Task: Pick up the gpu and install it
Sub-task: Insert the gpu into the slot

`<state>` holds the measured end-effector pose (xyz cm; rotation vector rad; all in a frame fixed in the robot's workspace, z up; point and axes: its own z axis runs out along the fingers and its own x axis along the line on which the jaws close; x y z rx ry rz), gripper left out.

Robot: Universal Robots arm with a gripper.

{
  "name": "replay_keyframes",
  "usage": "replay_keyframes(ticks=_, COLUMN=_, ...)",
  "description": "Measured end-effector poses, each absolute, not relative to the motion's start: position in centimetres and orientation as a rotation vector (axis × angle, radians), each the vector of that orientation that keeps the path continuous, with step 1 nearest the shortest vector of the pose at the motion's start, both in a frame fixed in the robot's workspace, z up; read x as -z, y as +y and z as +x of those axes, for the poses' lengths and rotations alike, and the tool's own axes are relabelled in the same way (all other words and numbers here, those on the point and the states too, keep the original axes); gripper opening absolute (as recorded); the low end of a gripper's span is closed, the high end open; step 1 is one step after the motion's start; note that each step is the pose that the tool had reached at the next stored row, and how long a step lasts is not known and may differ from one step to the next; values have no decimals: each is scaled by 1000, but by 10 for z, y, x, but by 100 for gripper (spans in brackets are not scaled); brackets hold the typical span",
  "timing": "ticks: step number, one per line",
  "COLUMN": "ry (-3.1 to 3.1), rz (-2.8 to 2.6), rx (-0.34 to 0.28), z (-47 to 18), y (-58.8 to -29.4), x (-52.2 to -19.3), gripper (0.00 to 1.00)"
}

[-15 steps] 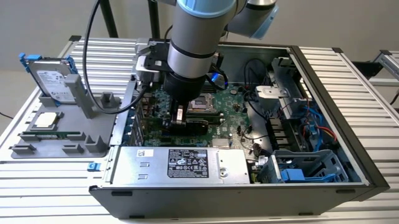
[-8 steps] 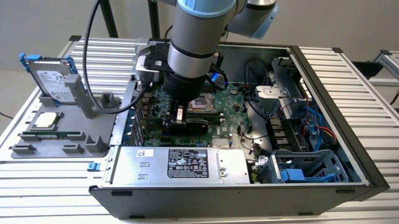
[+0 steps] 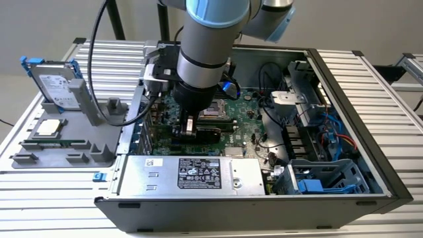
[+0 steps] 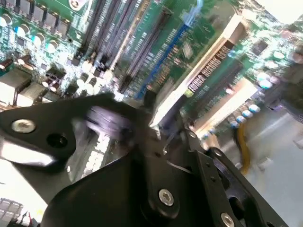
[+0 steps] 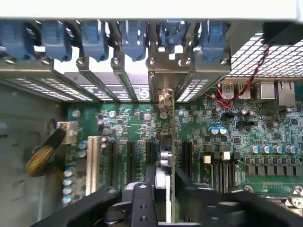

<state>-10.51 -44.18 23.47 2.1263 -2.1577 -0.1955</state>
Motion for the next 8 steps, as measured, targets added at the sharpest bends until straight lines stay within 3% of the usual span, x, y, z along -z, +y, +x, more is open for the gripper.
replay_keyframes(ticks=1, ry=-2157, rz=2126, rx=195, z=-105, y=-442, x=-237, gripper=100)
replay_keyframes(ticks=8, ry=-2156, rz=2126, rx=194, z=-105, y=-442, x=-268, gripper=100)
